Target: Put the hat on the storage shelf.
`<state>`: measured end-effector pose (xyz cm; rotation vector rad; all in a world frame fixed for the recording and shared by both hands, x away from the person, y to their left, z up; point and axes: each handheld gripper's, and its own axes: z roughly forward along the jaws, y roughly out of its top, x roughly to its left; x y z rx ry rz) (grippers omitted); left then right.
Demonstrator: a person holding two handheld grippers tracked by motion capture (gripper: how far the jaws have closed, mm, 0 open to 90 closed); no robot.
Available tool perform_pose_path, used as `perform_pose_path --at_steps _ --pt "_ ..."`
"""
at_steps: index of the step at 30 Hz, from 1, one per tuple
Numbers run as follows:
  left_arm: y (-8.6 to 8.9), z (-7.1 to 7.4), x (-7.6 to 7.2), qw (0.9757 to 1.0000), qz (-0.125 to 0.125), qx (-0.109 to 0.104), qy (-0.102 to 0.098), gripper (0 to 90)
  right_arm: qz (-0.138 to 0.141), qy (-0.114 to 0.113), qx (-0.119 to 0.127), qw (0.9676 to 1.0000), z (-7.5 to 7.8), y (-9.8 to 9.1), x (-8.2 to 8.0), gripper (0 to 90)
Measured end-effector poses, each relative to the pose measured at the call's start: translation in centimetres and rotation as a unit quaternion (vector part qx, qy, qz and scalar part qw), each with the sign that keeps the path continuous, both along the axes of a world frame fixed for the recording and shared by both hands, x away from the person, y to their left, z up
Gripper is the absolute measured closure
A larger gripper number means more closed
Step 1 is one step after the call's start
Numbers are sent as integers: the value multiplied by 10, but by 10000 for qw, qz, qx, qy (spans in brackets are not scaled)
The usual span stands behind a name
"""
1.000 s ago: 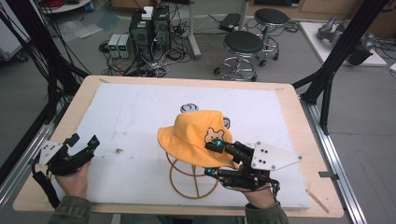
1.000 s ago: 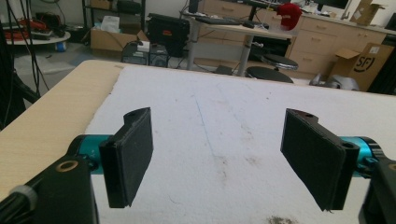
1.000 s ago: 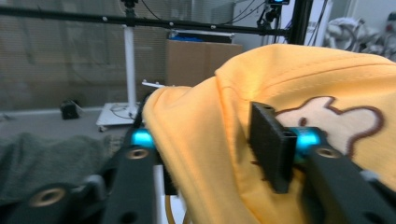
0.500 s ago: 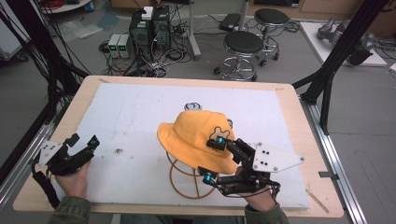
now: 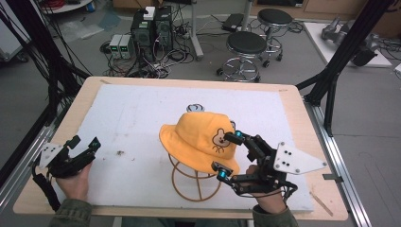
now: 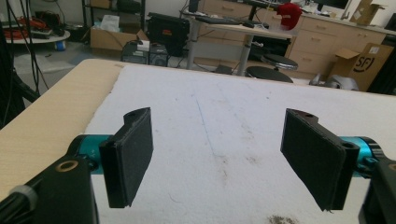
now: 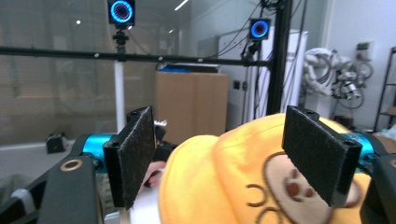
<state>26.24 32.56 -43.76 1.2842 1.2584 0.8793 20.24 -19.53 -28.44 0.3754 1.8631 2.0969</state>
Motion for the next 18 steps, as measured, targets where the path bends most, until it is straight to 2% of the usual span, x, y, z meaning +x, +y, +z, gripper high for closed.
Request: perform_pose_path --at_steps 9,13,18 --pt "-1 0 1 10000 -23 -8 8 255 -423 -62 188 9989 1 -18 0 174" --pt "-1 0 1 10000 -18 -11 -5 255 -751 -10 327 9966 0 -28 1 132" --pt "-1 0 1 10000 -24 -15 5 255 -1068 71 426 9933 -4 -44 5 120"
